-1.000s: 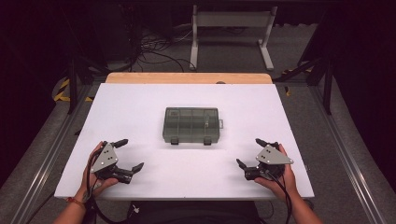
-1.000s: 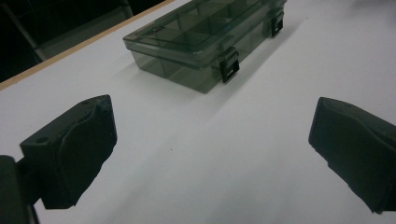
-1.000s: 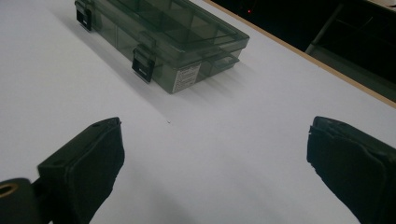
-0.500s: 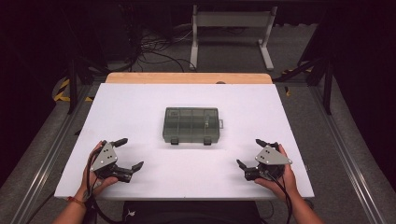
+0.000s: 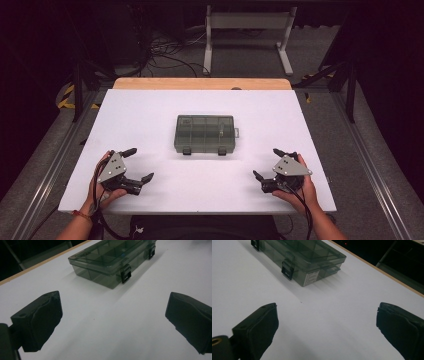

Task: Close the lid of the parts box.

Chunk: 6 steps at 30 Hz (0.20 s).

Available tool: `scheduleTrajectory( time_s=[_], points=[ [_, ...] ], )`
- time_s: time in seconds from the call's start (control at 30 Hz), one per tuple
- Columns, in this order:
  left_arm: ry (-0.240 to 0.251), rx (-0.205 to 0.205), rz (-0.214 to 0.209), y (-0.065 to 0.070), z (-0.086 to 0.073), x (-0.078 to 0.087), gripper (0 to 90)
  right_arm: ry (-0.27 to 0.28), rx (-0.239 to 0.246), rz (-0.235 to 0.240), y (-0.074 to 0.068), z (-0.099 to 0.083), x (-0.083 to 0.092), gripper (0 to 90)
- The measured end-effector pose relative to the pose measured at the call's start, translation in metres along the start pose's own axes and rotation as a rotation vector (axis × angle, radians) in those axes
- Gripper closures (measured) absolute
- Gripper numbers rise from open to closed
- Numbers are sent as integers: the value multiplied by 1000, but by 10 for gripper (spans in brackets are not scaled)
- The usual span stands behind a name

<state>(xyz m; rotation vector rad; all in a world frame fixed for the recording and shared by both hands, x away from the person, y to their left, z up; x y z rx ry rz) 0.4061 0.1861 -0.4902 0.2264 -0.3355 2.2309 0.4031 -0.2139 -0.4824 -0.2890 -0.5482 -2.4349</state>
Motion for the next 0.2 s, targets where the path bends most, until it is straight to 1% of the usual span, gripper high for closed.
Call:
scheduleTrajectory(
  time_s=[0.1,0.2],
  points=[
    [-6,4,-4,0,-1,0,19,2,4,-6,1,1,1,43],
    [-3,9,-3,0,0,0,19,6,5,-14,4,2,3,43]
  ],
)
Point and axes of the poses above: each handheld gripper's, and its own axes: x roughly backward along the jaws, z roughly out of its top, y roughly to its right, the point moved 9 cm from there along -x, roughly forward along the jaws, and after that the axes turned 7 degrees about y, right-handed, at the moved point
